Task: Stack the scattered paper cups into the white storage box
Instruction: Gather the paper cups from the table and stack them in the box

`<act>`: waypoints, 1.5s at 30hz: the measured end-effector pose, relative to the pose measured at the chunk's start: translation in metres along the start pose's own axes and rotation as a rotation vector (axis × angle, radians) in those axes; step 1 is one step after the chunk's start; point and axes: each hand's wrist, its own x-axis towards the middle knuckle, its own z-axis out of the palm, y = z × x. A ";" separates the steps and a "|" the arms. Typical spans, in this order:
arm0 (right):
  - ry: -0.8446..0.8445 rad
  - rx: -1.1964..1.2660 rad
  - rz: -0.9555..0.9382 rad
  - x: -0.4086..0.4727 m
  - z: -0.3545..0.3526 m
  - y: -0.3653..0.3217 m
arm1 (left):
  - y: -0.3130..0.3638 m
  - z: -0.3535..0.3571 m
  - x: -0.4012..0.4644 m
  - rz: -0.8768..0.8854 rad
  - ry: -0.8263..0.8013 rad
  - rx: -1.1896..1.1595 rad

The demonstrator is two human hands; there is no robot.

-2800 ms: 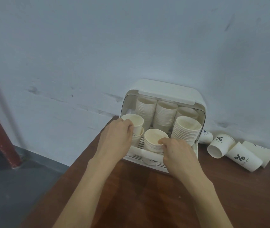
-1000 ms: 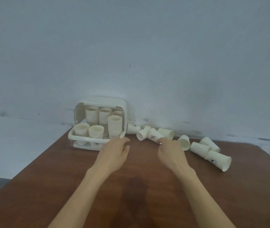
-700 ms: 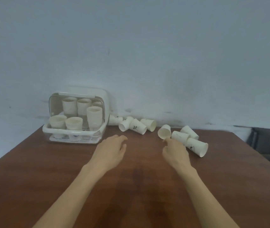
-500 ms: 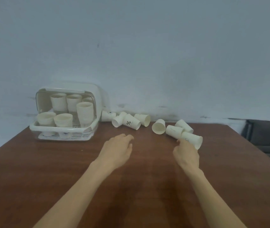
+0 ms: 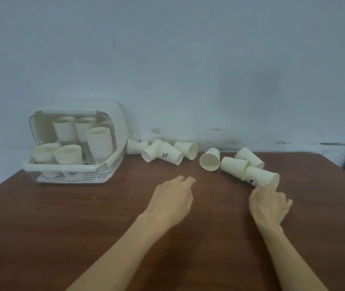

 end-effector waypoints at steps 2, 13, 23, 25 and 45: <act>0.023 0.017 -0.002 0.005 0.005 0.001 | 0.003 0.008 0.010 0.014 -0.004 0.007; 0.293 0.255 -0.117 0.004 0.009 0.005 | 0.065 0.070 0.087 0.168 -0.138 0.143; 0.395 0.287 -0.158 0.009 0.022 0.011 | 0.091 0.102 0.135 0.286 -0.106 0.338; 0.394 0.292 -0.168 0.009 0.024 0.010 | 0.096 0.105 0.137 0.305 -0.079 0.360; 0.403 0.262 -0.206 0.004 0.019 0.008 | 0.092 0.051 0.134 0.211 -0.091 0.486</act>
